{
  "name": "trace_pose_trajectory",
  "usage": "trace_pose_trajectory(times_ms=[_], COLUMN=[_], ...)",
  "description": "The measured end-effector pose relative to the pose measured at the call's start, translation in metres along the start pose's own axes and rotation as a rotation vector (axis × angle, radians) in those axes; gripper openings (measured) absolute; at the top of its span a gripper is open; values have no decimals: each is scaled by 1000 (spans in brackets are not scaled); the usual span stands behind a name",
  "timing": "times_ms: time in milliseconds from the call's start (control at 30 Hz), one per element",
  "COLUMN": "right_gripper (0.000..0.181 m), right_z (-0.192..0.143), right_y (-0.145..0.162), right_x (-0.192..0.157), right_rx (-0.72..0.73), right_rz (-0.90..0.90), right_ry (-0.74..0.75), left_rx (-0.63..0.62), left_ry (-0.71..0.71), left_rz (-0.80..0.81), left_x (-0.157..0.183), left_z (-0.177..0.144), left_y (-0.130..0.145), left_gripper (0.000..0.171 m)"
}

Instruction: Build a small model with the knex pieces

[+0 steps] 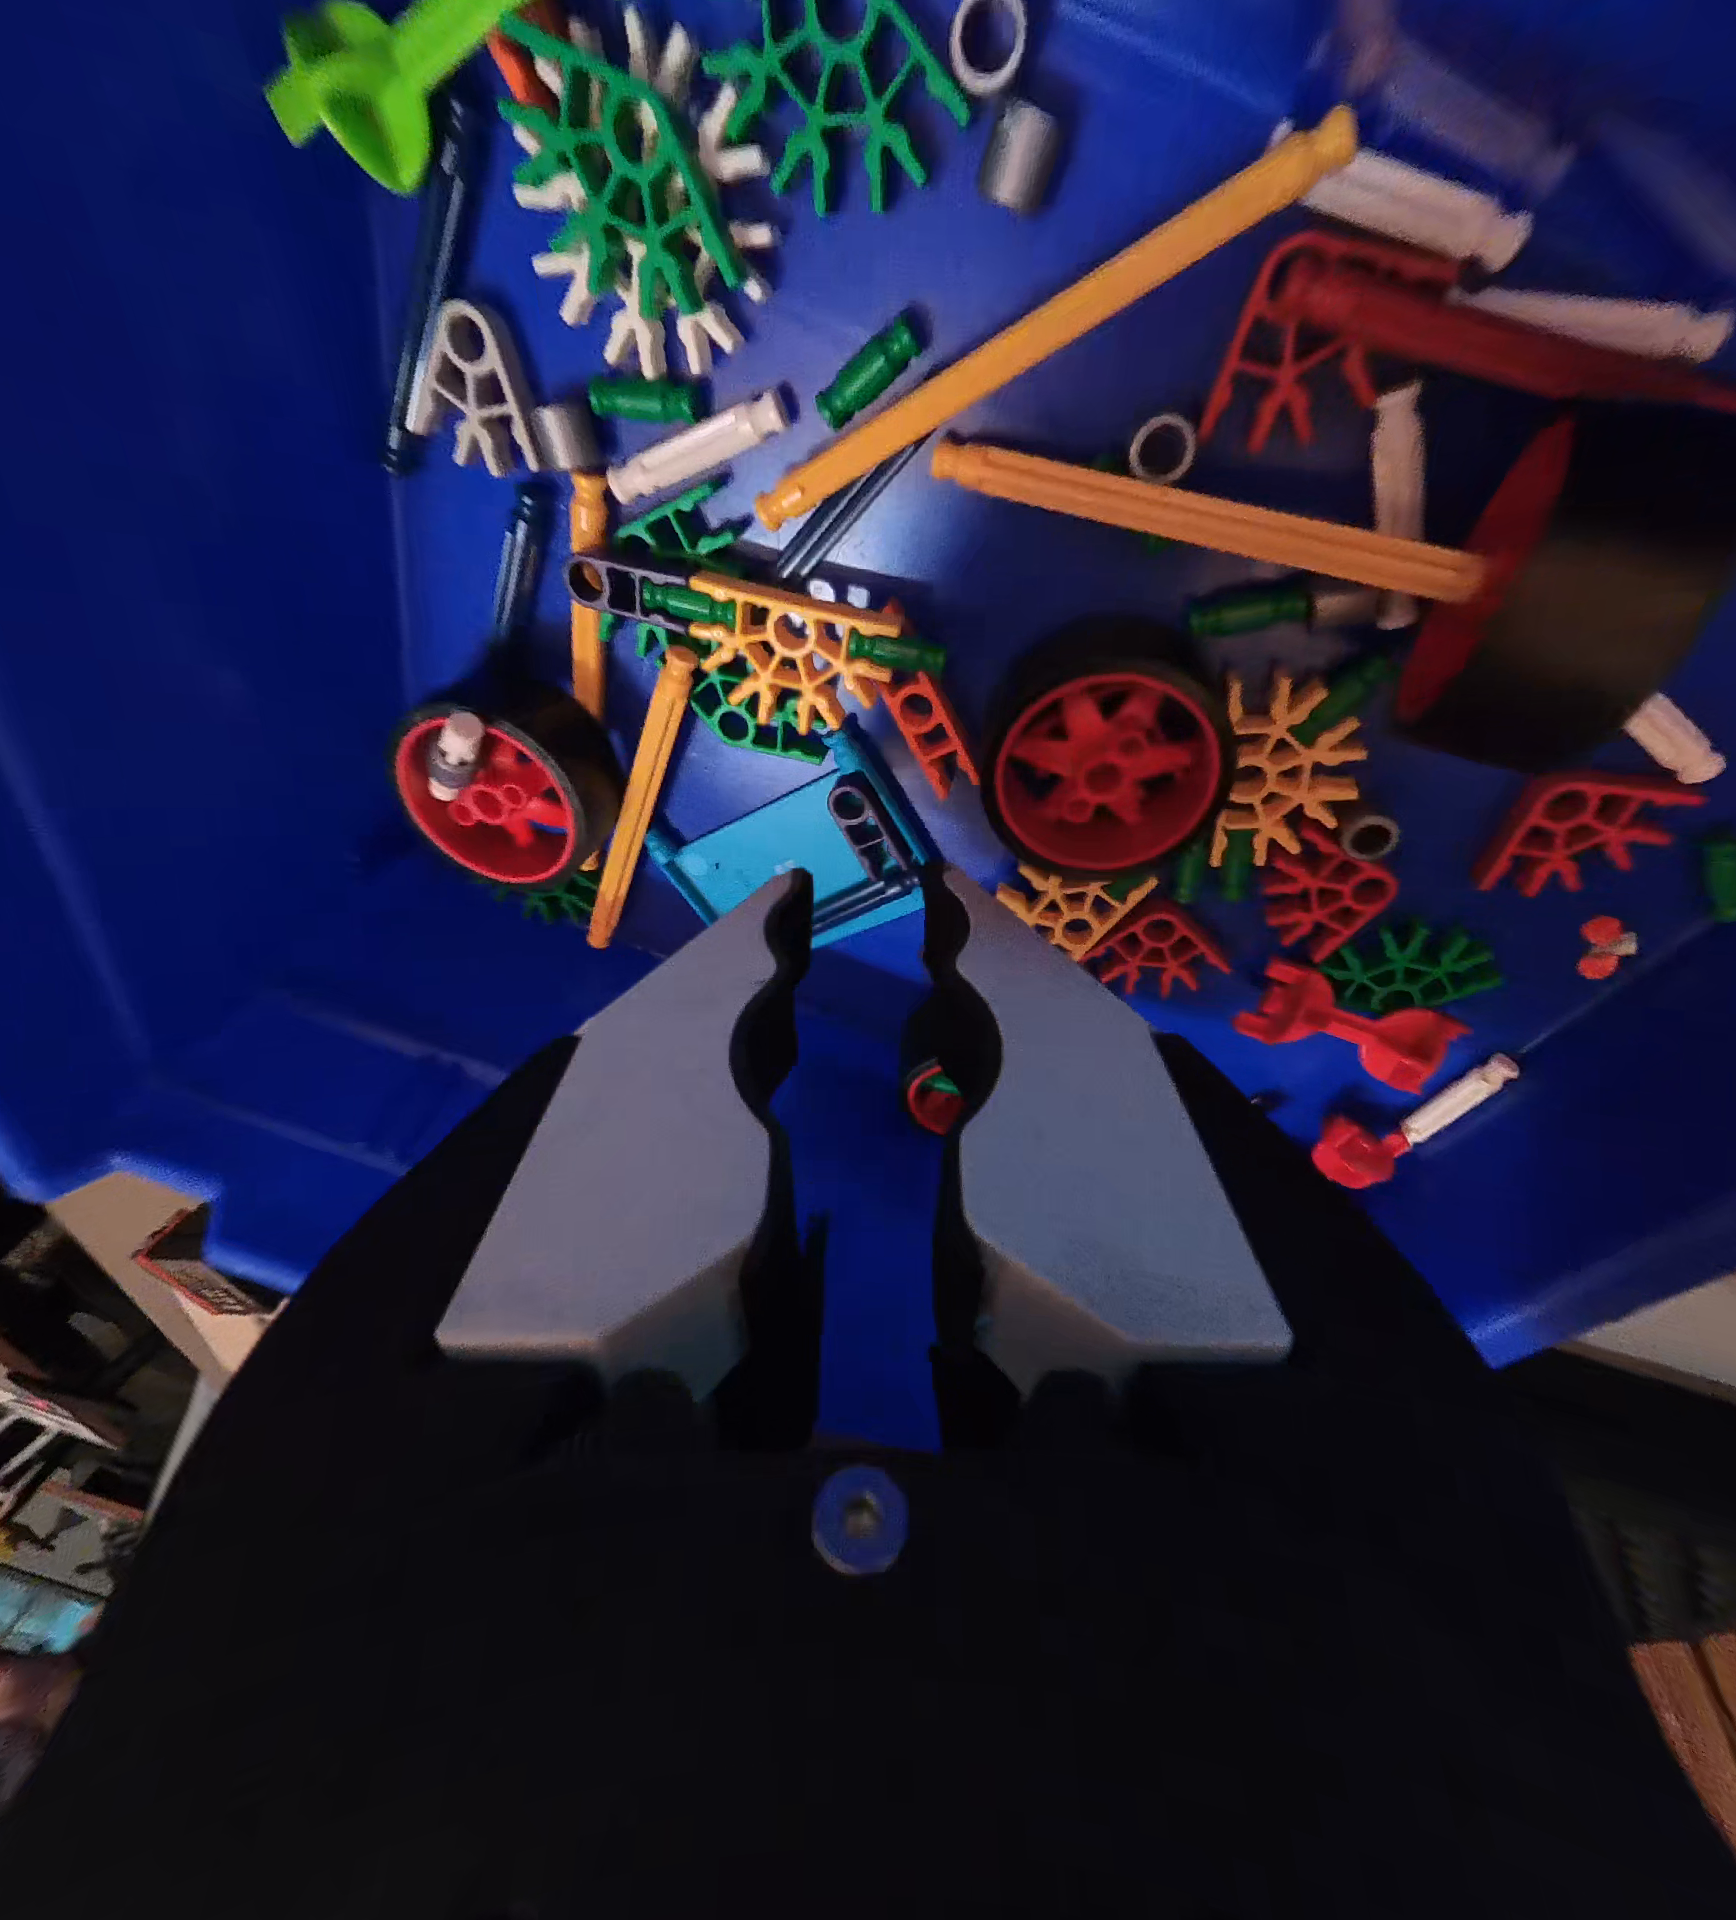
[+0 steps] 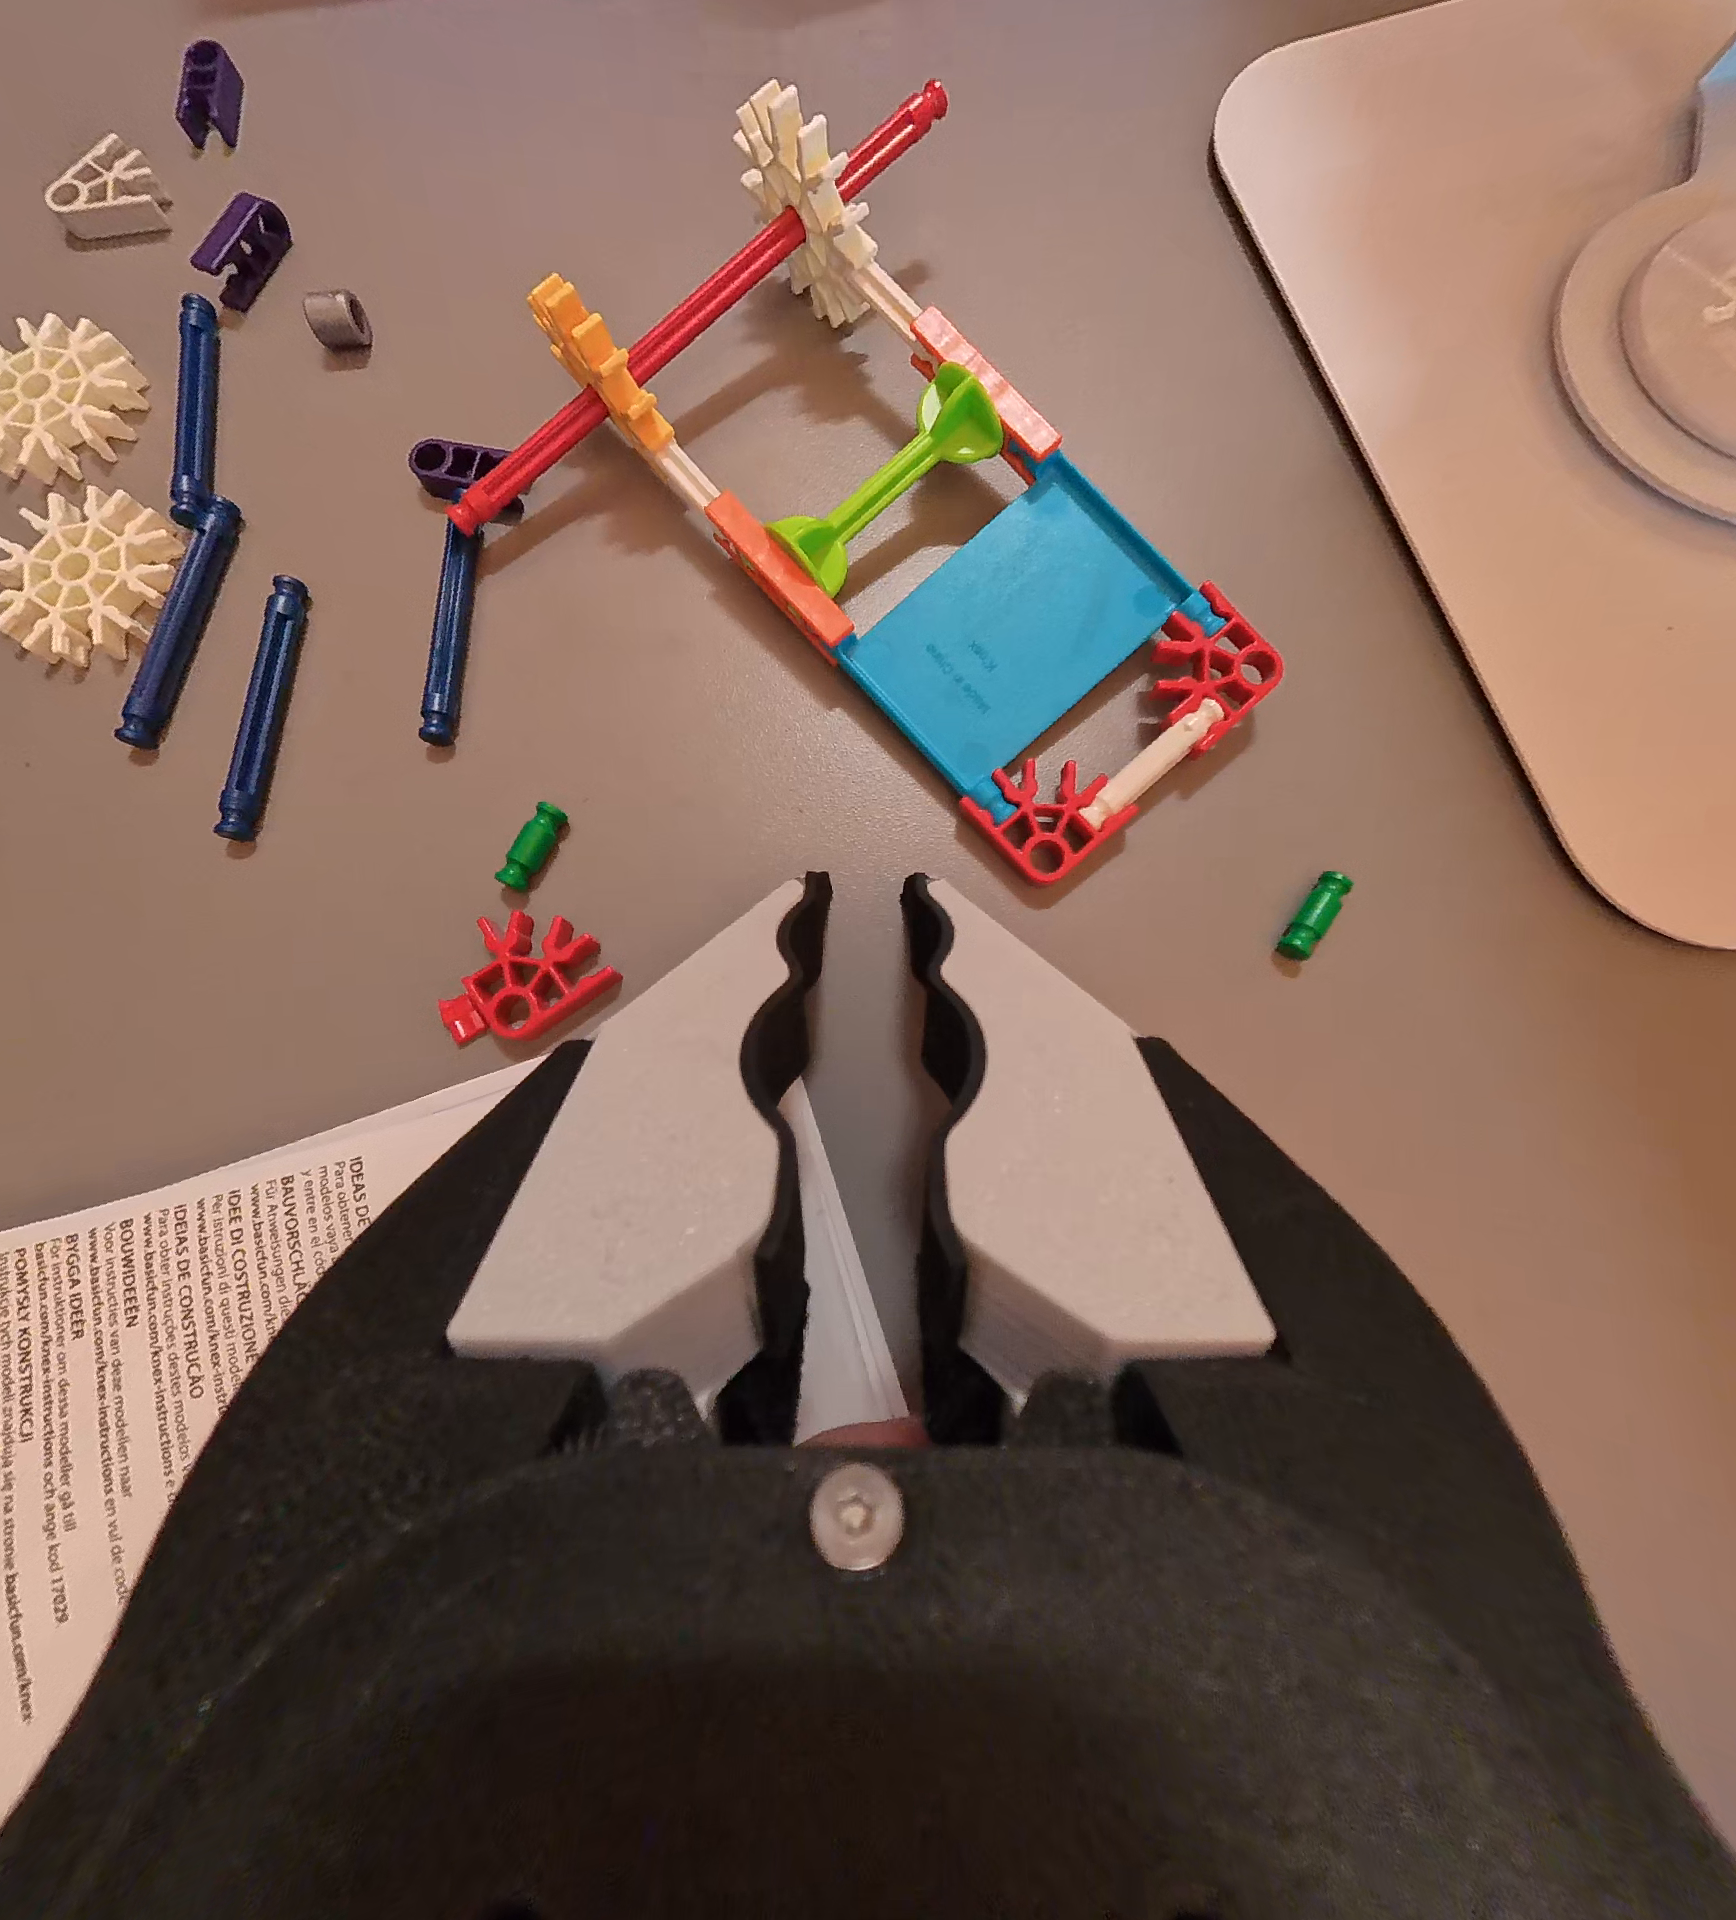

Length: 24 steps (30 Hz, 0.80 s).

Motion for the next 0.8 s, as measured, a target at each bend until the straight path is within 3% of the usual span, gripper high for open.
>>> trace_pose_trajectory(times_ms=[300,800], right_gripper=[13,13], right_z=[0,0], right_y=[0,0], right_x=[0,-1], right_rx=[-1,-1], right_rz=[-2,-4], right_ry=[0,-2], left_rx=[-44,8], left_ry=[80,17], left_rz=[-50,-25], left_x=[3,2], left_z=[26,14], left_y=[3,9], left_gripper=[17,11])
Point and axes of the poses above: each gripper's, where its closed fingertips meet, z out along the fingers, y out of its underside, x = y × z across the jaws, the point moved 7 cm from there along -z, back along the fingers, and after that the axes turned 7 degrees about -y, right-handed, at the moved point
